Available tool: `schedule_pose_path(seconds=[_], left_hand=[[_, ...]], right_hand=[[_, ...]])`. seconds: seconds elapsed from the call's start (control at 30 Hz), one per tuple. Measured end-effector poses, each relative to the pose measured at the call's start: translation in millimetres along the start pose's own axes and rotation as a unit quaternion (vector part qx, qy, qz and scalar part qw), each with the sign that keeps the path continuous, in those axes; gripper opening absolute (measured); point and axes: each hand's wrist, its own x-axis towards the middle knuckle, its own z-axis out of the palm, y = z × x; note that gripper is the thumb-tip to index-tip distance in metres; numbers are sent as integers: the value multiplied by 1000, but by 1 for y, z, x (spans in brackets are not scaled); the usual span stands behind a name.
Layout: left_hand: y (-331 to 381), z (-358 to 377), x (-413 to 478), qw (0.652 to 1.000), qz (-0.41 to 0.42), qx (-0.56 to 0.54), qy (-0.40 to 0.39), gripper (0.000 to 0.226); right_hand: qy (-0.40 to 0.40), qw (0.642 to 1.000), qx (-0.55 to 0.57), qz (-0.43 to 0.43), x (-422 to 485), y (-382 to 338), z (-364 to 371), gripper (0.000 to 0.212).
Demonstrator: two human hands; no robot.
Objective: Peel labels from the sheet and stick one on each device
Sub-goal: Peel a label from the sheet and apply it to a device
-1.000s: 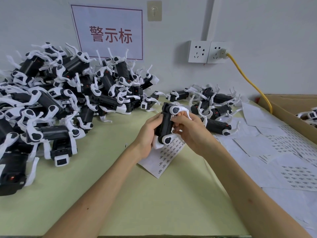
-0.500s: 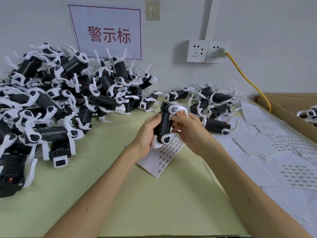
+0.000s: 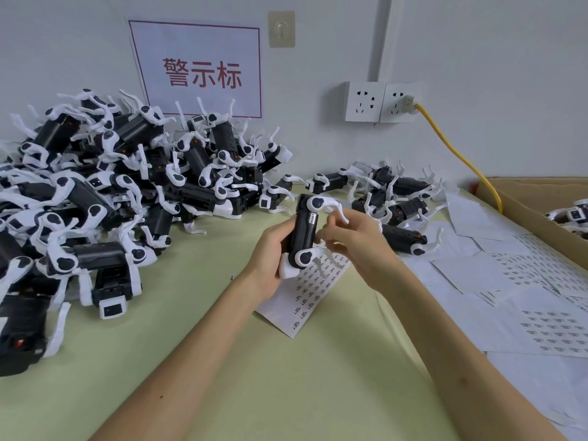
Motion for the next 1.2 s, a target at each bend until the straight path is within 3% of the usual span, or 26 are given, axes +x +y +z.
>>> schedule_pose_path(seconds=[0.1,0.2,0.3,0.4,0.67,0.77,0.83,0.87,0.93,0.97,1.0,1.07,1.2], left_hand=[[1,-3,2,999,-1,-25,24,35],[4,-4,3,999,-14,-50,-3,33],[7,-4,-1,997,-46,-52,-22,32],[9,-2,-5,996,-80,-12,-35,32],[8,-9,0,992,-97,-39,70,53],[6,-10,2,992,-74,-68,74,49],[5,-13,5,991,-47,-94,79,42],[4,-15,7,990,-33,-103,88,39],[3,-18,8,988,-20,-110,111,35],[2,-19,8,986,-18,-113,119,35],[2,-19,8,985,-19,-116,123,35],[0,-17,8,986,-19,-111,123,34],[-1,-13,9,990,-14,-85,115,33]], right_hand=[[133,989,-53,-31,2,-1,-8,27],[168,982,0,-82,1,-4,-13,23],[116,991,3,-63,3,-5,-16,37],[-29,996,-82,-15,3,-3,-21,42],[-178,979,-51,89,-7,-12,-53,40],[-123,985,-31,116,-9,-18,-61,39],[5,992,79,95,-9,-24,-73,31],[85,971,213,69,-10,-27,-84,28],[173,841,511,-29,-16,-28,-108,36],[185,772,603,-78,-20,-27,-120,48],[200,727,647,-109,-25,-25,-130,56],[259,703,652,-119,-29,-21,-139,57],[319,713,622,-58,-22,-18,-123,44]])
